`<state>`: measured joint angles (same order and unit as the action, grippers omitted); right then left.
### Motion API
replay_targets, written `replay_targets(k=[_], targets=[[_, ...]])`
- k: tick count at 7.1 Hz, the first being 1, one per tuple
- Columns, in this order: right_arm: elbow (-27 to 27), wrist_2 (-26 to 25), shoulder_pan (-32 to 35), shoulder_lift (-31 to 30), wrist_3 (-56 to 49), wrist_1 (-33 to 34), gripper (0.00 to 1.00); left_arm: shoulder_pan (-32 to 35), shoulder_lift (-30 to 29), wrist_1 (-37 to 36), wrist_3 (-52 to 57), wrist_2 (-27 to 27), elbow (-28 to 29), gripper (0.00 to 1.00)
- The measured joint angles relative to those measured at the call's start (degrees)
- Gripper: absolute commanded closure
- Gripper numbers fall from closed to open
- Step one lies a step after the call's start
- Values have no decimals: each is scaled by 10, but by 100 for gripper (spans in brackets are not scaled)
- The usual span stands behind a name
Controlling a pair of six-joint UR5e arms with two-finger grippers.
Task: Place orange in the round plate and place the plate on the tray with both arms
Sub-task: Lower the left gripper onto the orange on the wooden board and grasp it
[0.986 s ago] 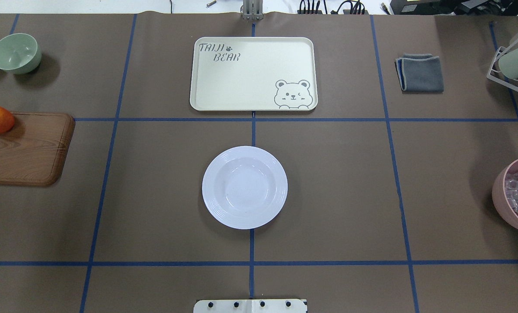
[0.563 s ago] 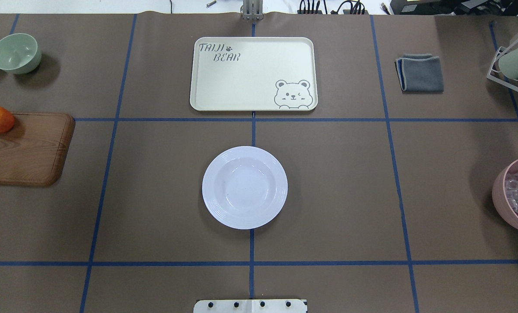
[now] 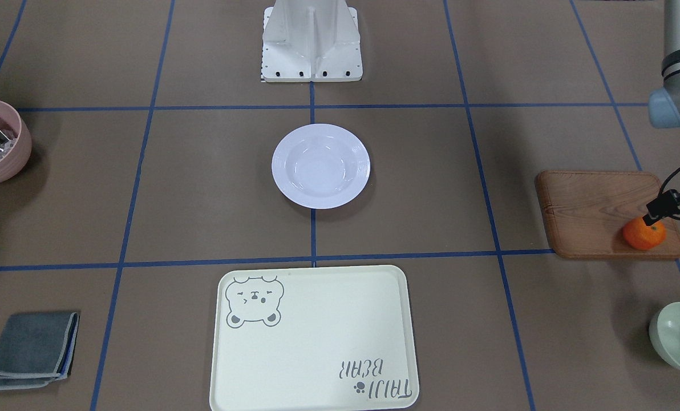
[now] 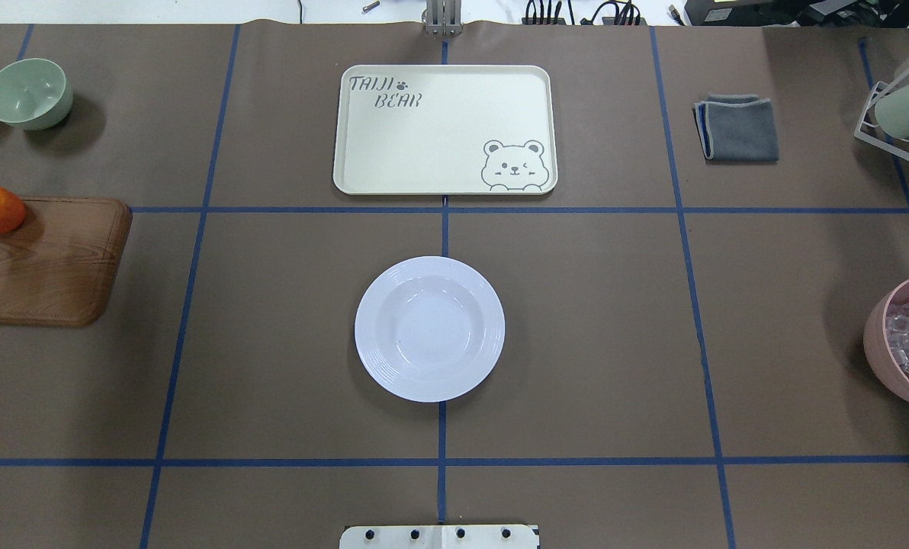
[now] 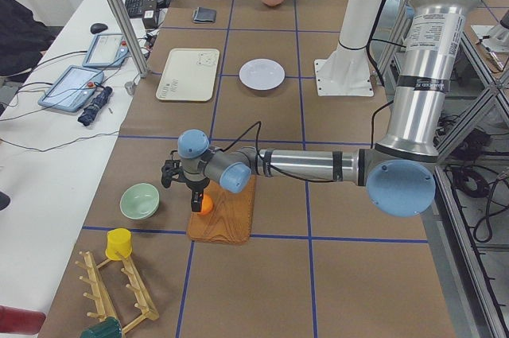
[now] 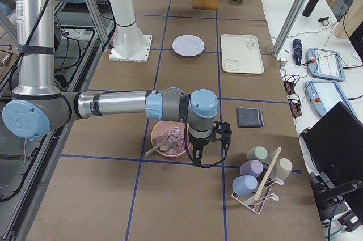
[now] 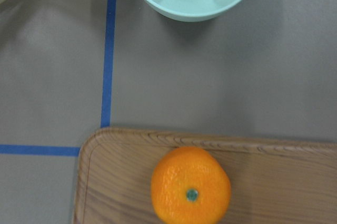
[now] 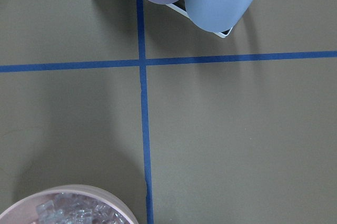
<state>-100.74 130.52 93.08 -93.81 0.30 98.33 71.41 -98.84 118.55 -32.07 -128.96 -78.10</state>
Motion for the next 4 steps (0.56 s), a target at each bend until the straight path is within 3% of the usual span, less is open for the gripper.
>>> replay_targets(k=[4], targets=[[2, 16, -1, 4, 2, 4, 0, -31, -19, 9, -3, 20, 30, 2]])
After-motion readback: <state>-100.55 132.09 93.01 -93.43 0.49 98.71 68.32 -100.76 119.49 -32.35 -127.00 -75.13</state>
